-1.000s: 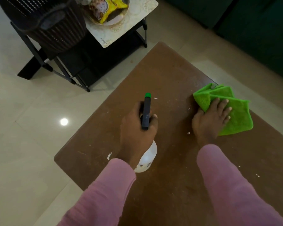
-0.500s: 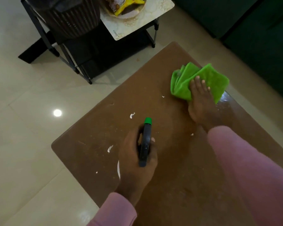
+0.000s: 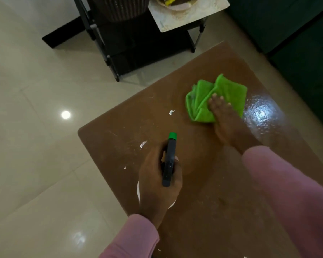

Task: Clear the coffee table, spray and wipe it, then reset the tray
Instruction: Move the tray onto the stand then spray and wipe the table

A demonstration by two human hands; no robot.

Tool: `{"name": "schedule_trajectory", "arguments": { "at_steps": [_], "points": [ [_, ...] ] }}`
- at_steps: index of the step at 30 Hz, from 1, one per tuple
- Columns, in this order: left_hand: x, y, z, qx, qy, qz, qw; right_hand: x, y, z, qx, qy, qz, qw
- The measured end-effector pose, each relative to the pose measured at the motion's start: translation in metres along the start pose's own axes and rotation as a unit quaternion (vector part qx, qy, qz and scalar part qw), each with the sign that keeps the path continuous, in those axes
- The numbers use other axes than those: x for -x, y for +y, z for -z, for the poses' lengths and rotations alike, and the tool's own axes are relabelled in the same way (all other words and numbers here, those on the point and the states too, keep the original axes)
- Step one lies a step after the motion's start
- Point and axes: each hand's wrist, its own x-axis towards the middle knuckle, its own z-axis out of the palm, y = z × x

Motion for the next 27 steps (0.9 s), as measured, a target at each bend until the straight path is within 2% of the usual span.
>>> {"name": "schedule_trajectory", "arguments": {
  "at_steps": [4, 6, 9, 13, 15, 17, 20, 23, 25, 27],
  "points": [
    [-0.003, -0.006, -0.008, -0.028, -0.029, 0.008, 0.999, -0.062, 0.018, 0.024, -0.034, 0.057, -0.159, 0.985],
    [-0.007, -0.008, -0.009, -0.026, -0.024, 0.011, 0.999, -0.093, 0.009, 0.033, -0.035, 0.071, -0.203, 0.976],
    [-0.014, -0.011, -0.006, -0.004, 0.015, 0.013, 1.000, -0.110, -0.026, 0.021, 0.009, 0.089, -0.150, 0.985],
    [-0.022, -0.012, -0.005, 0.023, 0.067, 0.031, 0.997, -0.067, -0.051, -0.003, 0.040, 0.036, 0.062, 0.997],
    [-0.021, -0.014, -0.006, 0.012, 0.058, 0.033, 0.998, -0.055, -0.030, 0.005, 0.036, 0.014, 0.100, 0.994],
    [-0.019, -0.014, -0.007, 0.004, 0.037, 0.041, 0.998, -0.072, 0.005, 0.019, 0.021, 0.030, 0.055, 0.998],
    [-0.017, -0.014, -0.008, 0.019, 0.013, 0.053, 0.998, -0.121, 0.046, 0.047, -0.004, 0.078, -0.068, 0.995],
    [-0.017, -0.011, -0.013, -0.008, -0.004, 0.059, 0.998, -0.154, 0.030, 0.053, -0.024, 0.091, -0.162, 0.982],
    [-0.017, -0.007, -0.014, -0.031, -0.002, 0.056, 0.998, -0.146, -0.005, 0.042, -0.006, 0.094, -0.134, 0.987],
    [-0.017, -0.006, -0.016, -0.034, -0.003, 0.063, 0.997, -0.119, -0.042, 0.020, -0.006, 0.079, -0.037, 0.996]
  ]
}}
